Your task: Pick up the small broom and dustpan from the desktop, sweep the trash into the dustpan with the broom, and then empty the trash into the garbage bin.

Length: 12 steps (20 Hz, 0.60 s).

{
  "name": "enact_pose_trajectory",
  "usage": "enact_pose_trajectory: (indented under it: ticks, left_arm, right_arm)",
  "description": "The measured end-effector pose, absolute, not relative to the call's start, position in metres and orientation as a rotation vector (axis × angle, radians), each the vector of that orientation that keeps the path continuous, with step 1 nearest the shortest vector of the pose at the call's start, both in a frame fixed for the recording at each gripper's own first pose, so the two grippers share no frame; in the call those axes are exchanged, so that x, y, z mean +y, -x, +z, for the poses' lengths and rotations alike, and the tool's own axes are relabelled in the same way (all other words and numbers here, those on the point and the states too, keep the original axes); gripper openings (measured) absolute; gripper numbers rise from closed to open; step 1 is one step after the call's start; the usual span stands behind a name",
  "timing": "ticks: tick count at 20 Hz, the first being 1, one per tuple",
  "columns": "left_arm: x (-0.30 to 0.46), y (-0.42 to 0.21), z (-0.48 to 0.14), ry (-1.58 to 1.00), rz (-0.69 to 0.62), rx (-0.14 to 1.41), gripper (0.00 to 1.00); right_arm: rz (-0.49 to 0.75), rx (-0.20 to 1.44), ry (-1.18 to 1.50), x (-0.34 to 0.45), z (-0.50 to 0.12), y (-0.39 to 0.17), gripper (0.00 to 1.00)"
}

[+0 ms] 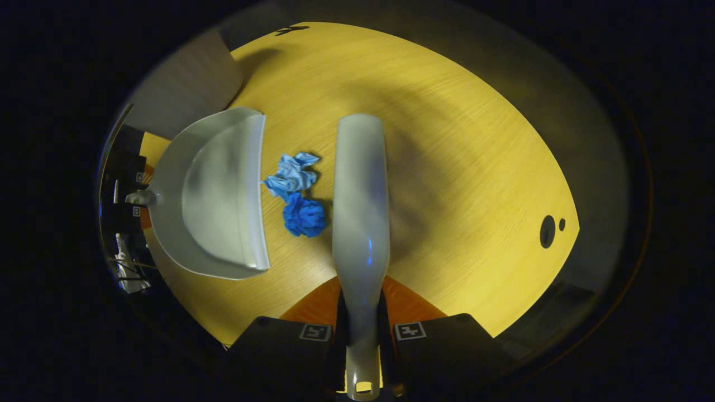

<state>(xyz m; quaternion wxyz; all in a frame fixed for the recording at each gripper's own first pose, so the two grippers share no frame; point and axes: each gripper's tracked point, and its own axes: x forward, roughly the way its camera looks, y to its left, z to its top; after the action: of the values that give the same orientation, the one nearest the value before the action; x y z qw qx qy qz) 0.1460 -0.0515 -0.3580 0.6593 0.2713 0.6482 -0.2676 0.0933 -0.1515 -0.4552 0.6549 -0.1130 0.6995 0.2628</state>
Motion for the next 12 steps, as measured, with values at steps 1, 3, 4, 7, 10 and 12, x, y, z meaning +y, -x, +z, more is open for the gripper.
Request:
enact_pose_trajectory:
  ticks: [1,3,4,7,10,12]
  left_arm:
    - [-0.052,-0.148,-0.358,-0.624,-0.624,1.451,0.30]
    - [-0.048,-0.143,-0.361,-0.637,-0.652,1.426,0.29]
    - [-0.047,-0.140,-0.363,-0.629,-0.663,1.415,0.29]
    - [-0.043,-0.132,-0.366,-0.598,-0.678,1.397,0.29]
    - [-0.045,-0.133,-0.363,-0.585,-0.689,1.385,0.29]
    - [-0.044,-0.132,-0.366,-0.569,-0.687,1.382,0.29]
  right_arm:
    - [0.655,1.602,0.253,-0.144,-0.451,-0.084,0.27]
    - [0.804,1.621,0.247,-0.129,-0.445,-0.058,0.27]
    - [0.863,1.614,0.236,-0.122,-0.441,-0.044,0.23]
    - [0.910,1.613,0.199,-0.115,-0.442,-0.031,0.23]
    - [0.889,1.572,0.184,-0.117,-0.432,-0.039,0.28]
    - [0.863,1.530,0.169,-0.115,-0.425,-0.043,0.28]
